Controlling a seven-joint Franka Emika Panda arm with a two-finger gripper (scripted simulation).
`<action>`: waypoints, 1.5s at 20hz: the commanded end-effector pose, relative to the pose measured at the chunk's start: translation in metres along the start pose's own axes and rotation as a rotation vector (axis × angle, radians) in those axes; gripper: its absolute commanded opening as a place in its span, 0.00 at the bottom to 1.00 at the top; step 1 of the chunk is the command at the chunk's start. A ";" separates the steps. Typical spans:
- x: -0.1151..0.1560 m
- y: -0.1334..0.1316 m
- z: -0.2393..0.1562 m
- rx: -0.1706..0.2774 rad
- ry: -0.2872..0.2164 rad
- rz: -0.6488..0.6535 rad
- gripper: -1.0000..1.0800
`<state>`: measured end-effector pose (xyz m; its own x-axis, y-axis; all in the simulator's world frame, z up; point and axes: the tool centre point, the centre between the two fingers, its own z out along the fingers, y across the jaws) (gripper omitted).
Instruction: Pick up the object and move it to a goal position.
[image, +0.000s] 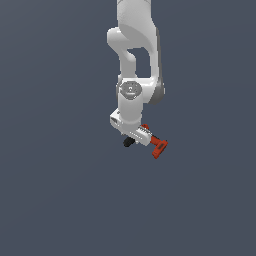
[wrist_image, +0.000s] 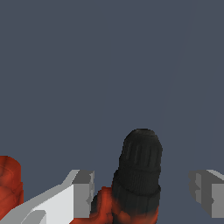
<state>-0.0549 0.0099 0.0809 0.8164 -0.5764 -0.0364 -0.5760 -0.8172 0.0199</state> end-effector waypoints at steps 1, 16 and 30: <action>-0.005 0.002 0.008 -0.004 -0.003 0.050 0.81; -0.016 0.007 0.024 -0.015 -0.008 0.144 0.81; -0.017 0.009 0.053 -0.015 -0.008 0.149 0.00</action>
<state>-0.0759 0.0134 0.0296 0.7218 -0.6910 -0.0392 -0.6899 -0.7228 0.0398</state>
